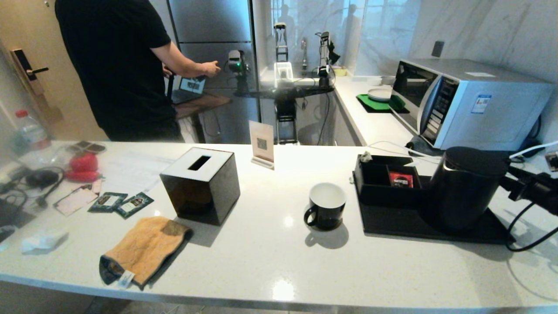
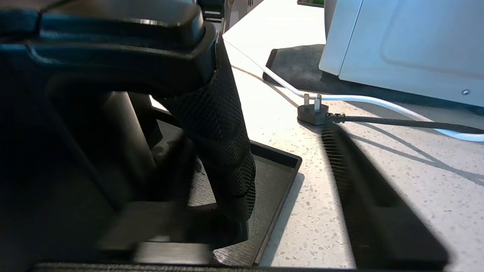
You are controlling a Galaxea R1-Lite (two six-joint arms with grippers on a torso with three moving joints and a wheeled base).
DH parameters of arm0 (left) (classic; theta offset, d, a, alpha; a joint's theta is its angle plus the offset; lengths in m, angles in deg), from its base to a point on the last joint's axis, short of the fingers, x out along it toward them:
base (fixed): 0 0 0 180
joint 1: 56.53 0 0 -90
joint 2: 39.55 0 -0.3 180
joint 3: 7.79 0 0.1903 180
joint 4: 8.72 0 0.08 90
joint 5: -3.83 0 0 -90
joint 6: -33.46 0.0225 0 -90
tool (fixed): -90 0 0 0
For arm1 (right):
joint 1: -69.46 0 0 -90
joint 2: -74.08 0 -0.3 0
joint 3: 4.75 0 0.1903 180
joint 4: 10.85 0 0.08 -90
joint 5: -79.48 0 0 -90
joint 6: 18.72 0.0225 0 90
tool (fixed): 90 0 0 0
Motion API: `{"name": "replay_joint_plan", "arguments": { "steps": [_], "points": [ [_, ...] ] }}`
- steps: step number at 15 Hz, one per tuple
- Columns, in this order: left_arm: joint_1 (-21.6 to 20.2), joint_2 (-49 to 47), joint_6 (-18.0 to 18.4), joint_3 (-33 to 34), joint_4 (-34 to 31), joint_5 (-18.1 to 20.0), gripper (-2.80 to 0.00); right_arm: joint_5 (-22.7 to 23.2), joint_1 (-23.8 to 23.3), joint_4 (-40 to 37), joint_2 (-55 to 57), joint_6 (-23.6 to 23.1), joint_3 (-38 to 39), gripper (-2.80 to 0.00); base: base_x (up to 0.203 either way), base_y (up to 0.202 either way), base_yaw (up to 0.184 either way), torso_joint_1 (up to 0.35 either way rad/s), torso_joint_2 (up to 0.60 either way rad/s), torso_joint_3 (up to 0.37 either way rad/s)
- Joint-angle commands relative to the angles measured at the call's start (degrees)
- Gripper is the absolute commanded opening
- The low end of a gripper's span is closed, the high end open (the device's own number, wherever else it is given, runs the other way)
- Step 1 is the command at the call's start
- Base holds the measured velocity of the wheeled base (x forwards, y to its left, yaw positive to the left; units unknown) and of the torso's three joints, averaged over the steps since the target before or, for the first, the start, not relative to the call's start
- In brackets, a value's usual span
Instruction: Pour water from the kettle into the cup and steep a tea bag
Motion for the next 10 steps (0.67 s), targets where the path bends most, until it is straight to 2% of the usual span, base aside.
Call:
{"name": "replay_joint_plan", "arguments": {
  "steps": [1, 10],
  "points": [
    [-0.01, -0.08, 0.03, 0.0, 0.02, 0.05, -2.8, 0.3, 0.02, 0.47, -0.22, 0.34, 0.07, -2.8, 0.0, 0.0, 0.0, 0.0, 0.0, 0.0],
    [-0.01, 0.01, 0.03, 0.0, 0.02, 0.05, -2.8, 0.39, 0.02, 0.56, -0.75, 0.34, 0.6, -2.8, 0.0, 0.0, 0.0, 0.0, 0.0, 0.0]
  ]
}}
